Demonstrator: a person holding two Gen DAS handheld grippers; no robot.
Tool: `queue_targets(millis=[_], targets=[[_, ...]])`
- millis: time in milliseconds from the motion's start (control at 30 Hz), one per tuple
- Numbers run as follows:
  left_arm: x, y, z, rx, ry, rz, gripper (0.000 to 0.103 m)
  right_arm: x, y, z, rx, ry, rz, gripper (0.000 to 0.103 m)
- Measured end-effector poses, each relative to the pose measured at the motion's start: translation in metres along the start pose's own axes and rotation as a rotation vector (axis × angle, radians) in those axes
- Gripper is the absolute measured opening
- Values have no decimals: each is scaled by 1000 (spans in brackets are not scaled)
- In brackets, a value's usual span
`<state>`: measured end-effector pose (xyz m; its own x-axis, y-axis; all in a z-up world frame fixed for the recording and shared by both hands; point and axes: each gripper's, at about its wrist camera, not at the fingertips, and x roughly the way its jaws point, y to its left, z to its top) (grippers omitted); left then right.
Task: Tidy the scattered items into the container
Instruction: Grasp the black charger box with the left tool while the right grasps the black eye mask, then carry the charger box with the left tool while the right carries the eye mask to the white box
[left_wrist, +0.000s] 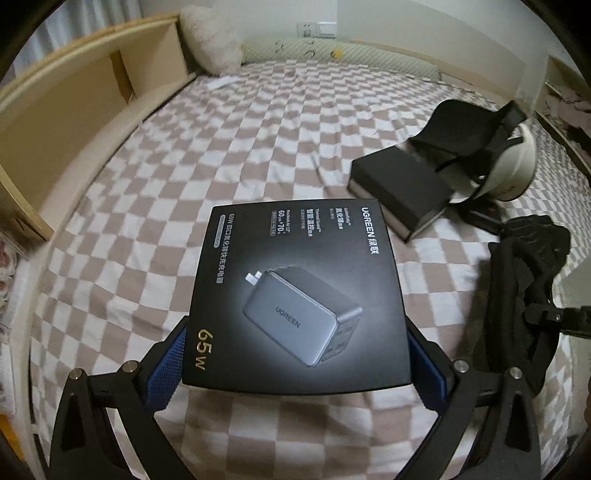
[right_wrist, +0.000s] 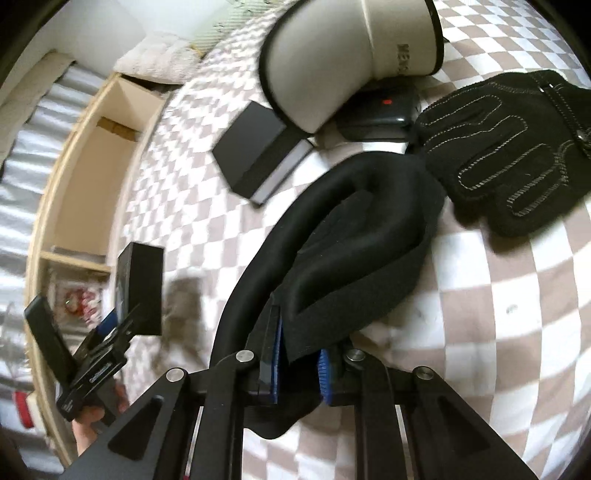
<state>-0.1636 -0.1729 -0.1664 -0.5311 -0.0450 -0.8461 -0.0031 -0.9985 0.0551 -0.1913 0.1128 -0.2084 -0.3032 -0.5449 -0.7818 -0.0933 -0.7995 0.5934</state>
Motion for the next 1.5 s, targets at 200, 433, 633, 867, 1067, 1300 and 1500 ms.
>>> queue_targets(millis=[200,433,633,867,1067,1300,1500], targets=[[-55,-18,8,-6,-85,-30,103,-50,13,-7,-61,-46,68,18],[-110,-49,13,-35,-166,-111,103,-125,14,-8,-133,-131,114,18],[-146,-95,15,12,-225,-177,103,-189,6,-11,-182,-217,114,18],[-177,-152,18,85,-274,-273,103,-272,-18,-28,-215,-356,95,18],[-194,-206,16,184,-301,-361,103,-323,-47,-32,-172,-481,81,18],[-213,-255,11,273,-328,-467,103,-370,-96,-39,-84,-592,-9,18],[-220,-287,3,337,-325,-517,103,-371,-131,-40,-58,-572,-61,18]])
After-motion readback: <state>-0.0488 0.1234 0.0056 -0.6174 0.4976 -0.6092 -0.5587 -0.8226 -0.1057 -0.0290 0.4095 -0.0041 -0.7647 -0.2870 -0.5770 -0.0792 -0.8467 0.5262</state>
